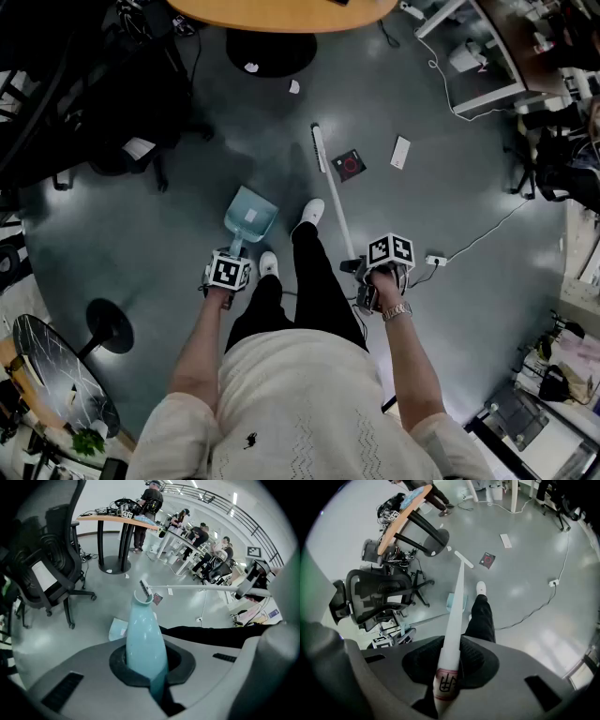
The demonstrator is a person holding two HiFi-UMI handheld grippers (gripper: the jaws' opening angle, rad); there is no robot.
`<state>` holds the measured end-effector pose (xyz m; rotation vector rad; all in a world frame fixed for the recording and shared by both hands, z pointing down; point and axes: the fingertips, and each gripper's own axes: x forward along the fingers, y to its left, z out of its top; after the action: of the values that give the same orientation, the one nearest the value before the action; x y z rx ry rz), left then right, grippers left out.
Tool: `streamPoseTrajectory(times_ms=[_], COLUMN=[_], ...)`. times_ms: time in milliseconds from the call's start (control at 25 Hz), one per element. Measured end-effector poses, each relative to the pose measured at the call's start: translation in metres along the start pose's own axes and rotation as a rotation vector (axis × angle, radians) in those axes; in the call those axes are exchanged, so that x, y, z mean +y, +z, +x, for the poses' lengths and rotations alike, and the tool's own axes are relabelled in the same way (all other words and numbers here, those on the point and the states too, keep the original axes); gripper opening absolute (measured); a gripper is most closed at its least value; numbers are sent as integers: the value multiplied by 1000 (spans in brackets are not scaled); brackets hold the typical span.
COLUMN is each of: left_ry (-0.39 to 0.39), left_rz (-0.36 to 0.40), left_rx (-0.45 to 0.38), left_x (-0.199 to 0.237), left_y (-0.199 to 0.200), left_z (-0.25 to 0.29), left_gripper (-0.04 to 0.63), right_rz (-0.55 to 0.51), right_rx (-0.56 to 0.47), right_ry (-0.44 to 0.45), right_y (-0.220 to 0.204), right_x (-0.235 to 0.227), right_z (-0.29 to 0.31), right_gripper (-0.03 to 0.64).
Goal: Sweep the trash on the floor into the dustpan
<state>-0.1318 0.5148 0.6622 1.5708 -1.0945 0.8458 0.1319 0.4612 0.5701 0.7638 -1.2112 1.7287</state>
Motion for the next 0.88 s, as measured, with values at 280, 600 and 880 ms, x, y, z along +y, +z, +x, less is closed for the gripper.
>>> streamPoseTrajectory(times_ms=[280,600,880], left_ry=[-12,42,86], left_rz=[36,31,-78], left_rx=[-17,-17,-106], left_x=[2,0,34], left_y=[94,238,357], left_z=[13,37,69], left_gripper=[9,9,9], right_rz=[-53,-166,-339], right_rx=[4,114,114], right_ry=[-23,-118,-294], right_y=[138,304,445], right_x=[18,31,35], right_z=[-30,-75,-103], right_gripper=[98,98,98])
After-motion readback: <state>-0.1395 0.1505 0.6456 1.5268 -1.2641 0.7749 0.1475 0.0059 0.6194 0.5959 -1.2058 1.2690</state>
